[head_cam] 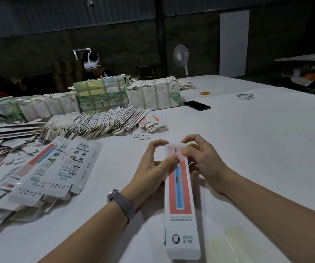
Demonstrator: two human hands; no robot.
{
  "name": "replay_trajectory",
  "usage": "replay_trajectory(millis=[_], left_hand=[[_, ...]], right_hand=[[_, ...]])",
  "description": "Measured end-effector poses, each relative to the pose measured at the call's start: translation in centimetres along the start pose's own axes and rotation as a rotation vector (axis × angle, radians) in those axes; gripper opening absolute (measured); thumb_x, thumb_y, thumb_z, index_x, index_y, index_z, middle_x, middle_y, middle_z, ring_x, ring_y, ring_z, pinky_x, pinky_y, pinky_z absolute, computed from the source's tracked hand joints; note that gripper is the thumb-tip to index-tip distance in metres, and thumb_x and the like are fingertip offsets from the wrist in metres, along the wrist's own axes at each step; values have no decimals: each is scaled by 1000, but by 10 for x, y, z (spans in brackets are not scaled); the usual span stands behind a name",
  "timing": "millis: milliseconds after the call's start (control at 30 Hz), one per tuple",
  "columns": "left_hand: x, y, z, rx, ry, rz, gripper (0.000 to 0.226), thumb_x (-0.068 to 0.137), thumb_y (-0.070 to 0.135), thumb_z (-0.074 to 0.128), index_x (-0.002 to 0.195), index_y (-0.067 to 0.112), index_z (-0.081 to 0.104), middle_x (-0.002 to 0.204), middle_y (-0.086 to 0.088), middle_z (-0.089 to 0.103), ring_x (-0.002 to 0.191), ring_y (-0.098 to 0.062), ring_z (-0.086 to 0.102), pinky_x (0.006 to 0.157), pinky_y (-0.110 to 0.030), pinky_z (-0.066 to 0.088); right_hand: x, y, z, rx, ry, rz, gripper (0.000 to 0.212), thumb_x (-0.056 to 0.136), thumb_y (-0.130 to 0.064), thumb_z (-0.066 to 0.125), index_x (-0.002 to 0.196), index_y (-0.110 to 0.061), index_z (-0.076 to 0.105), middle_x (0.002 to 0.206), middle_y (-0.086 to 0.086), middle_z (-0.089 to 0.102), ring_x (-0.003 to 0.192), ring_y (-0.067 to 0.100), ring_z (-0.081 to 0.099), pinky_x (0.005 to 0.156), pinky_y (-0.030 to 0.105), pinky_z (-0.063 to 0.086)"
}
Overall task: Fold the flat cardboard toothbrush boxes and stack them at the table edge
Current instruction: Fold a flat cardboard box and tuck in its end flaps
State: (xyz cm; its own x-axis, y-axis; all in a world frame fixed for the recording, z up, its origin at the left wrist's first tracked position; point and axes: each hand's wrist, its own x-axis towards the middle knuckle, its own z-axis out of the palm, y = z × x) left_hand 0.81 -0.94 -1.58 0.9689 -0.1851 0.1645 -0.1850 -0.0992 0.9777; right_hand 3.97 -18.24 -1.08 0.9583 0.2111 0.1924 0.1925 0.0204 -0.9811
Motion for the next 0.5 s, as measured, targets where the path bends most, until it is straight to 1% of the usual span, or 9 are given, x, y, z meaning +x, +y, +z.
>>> replay_trajectory(millis=[100, 167, 233, 333, 400, 433, 500], left_hand=[[0, -1, -1, 4, -8, -6, 43, 89, 45, 66, 122, 35, 41, 92, -9, 78, 77, -27, 77, 68, -29, 60], [0, -2, -1, 0, -9, -1, 39, 92, 43, 66, 122, 36, 41, 91, -8, 79, 76, -27, 77, 67, -27, 60], [1, -2, -1, -19, -10, 4, 38, 94, 43, 67, 121, 37, 42, 92, -8, 79, 76, -27, 77, 66, -28, 60], [1, -2, 1, -20, 13, 7, 45, 86, 49, 67, 123, 42, 42, 93, -8, 79, 78, -28, 77, 68, -31, 61], [2, -3, 1, -3, 24, 8, 45, 86, 51, 67, 123, 45, 41, 93, -5, 79, 79, -26, 77, 68, -29, 61], [2, -3, 1, -4, 21, 9, 44, 86, 51, 67, 122, 45, 42, 93, -5, 79, 79, -26, 77, 68, -29, 61], [3, -3, 1, -10, 19, 7, 42, 85, 50, 66, 119, 41, 44, 93, -6, 79, 78, -27, 77, 67, -29, 61]], right_hand=[[1, 0, -1, 25, -7, 15, 8, 99, -15, 55, 92, -18, 54, 76, 7, 70, 71, 26, 68, 66, 36, 53], [1, 1, -1, 32, -8, 19, 9, 99, -15, 56, 90, -18, 55, 77, 9, 70, 70, 25, 68, 67, 36, 54], [2, 2, -1, 27, 0, 10, 10, 99, -16, 56, 90, -19, 56, 73, 4, 69, 68, 22, 67, 65, 33, 54], [1, 2, 1, 22, 9, -8, 8, 100, -17, 55, 93, -20, 55, 70, -2, 69, 67, 21, 67, 64, 34, 54], [1, 1, 1, 31, 11, -3, 6, 100, -18, 56, 94, -19, 56, 71, -3, 70, 66, 20, 67, 62, 31, 54], [1, 1, 0, 42, 13, 3, 6, 100, -18, 57, 94, -18, 57, 72, -2, 71, 65, 19, 67, 61, 29, 55], [0, 0, 0, 54, 13, 18, 6, 99, -20, 59, 93, -19, 58, 74, 0, 72, 65, 18, 68, 62, 30, 55]])
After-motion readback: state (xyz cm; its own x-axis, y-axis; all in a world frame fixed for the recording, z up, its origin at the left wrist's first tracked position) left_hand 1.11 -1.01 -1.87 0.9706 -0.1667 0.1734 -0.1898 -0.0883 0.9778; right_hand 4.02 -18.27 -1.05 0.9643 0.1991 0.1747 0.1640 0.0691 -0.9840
